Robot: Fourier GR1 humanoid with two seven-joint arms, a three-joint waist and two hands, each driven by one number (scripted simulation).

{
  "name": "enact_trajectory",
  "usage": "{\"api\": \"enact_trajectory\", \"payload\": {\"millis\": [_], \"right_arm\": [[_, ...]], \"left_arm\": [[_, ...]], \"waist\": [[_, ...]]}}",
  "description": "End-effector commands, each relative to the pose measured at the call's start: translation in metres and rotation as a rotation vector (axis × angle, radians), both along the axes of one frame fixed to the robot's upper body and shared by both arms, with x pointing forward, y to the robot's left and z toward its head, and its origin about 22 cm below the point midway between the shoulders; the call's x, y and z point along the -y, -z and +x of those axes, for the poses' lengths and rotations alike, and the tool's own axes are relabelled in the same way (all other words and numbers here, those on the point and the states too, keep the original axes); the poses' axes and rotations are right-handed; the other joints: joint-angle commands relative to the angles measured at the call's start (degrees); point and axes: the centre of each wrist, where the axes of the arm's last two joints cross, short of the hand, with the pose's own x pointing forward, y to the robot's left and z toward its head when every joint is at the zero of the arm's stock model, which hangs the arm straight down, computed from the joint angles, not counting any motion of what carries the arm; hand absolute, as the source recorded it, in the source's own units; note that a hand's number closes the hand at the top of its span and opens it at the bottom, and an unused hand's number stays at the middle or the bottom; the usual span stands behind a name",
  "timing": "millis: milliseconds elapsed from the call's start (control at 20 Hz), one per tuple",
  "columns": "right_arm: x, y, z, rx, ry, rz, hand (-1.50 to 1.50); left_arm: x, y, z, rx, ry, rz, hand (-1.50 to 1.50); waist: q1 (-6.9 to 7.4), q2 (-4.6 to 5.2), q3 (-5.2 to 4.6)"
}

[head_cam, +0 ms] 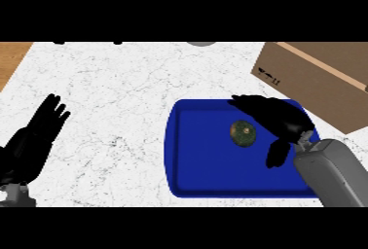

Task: Pick the squash from the tray and place it in the cardboard box

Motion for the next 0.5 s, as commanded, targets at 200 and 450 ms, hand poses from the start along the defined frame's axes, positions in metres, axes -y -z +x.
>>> {"api": "enact_trajectory", "payload": {"millis": [200, 450], "right_arm": [[-0.002, 0.024, 0.004, -0.014, 0.021, -0.042, -1.5], [-0.017, 0.019, 0.007, -0.011, 0.062, -0.095, -1.5]], "left_arm": [[0.003, -0.003, 0.009, 0.008, 0.009, 0.009, 0.0], [0.0, 0.011, 0.005, 0.007, -0.019, 0.012, 0.0]], "waist": [[-0.09, 0.02, 0.0], [-0.05, 0.02, -0.01]]}}
